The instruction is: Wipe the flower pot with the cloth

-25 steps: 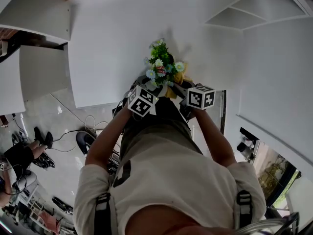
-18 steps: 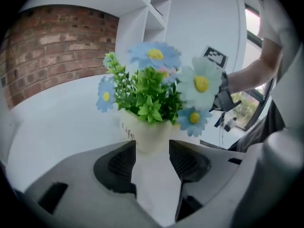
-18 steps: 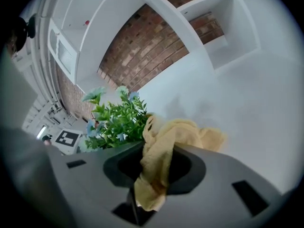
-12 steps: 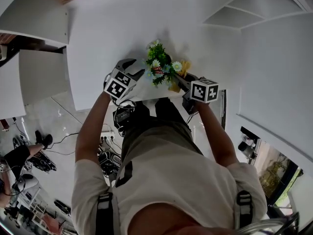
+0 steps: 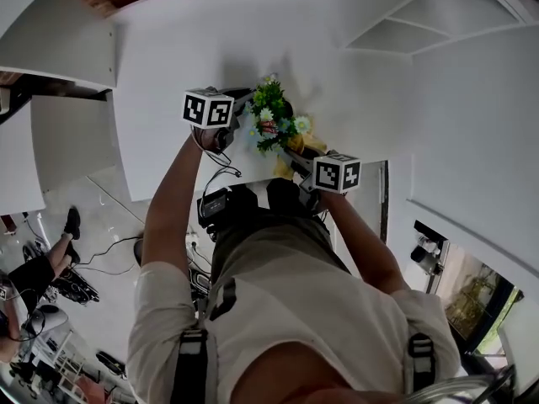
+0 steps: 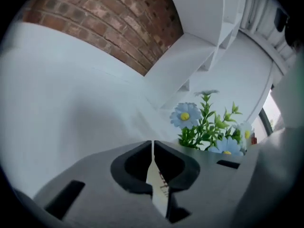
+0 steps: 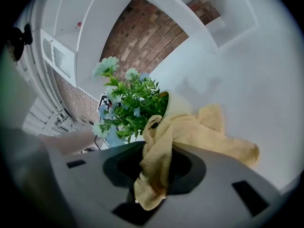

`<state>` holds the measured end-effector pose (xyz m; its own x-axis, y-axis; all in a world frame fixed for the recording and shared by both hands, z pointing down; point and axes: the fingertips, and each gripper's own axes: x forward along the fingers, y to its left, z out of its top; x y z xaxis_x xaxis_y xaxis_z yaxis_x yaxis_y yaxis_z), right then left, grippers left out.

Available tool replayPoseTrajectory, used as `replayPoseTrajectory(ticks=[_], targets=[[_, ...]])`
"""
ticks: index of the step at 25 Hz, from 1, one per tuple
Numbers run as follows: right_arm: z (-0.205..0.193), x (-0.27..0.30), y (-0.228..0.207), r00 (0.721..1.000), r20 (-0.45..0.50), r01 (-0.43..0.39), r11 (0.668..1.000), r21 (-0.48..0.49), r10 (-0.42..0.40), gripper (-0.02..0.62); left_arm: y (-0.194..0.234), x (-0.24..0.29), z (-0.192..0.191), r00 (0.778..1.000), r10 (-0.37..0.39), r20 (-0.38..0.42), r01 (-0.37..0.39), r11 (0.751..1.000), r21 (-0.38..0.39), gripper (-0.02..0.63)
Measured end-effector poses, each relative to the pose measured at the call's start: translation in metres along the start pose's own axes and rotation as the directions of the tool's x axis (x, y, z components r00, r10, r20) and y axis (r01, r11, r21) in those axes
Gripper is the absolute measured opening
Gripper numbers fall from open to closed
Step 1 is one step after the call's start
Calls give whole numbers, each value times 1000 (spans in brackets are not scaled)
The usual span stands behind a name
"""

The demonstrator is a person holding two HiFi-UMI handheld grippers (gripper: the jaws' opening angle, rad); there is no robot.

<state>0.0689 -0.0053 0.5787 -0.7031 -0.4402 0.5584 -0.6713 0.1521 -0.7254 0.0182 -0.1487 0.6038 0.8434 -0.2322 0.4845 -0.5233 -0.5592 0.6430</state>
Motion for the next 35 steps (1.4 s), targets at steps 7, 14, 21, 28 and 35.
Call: replayPoseTrajectory(ticks=[7, 14, 21, 28, 35], targets=[[4, -3, -8, 1000, -9, 11, 1000, -28, -12, 120, -31, 22, 18, 983, -166, 79, 174, 978, -114, 20], [15, -4, -18, 999, 22, 47, 998, -32, -46, 120, -36, 12, 18, 980, -173, 97, 184, 975, -121, 20], [54, -8, -40, 994, 83, 72, 997, -34, -68, 120, -21, -20, 8, 982, -127, 138, 152, 971, -185, 20], [77, -5, -54, 994, 110, 5, 1000, 20, -7, 120, -30, -43, -14, 984, -109, 143, 134, 975, -177, 21], [62, -20, -53, 981, 193, -50, 985, 166, 17, 121, -24, -44, -31, 984, -32, 176, 68, 977, -203, 90]])
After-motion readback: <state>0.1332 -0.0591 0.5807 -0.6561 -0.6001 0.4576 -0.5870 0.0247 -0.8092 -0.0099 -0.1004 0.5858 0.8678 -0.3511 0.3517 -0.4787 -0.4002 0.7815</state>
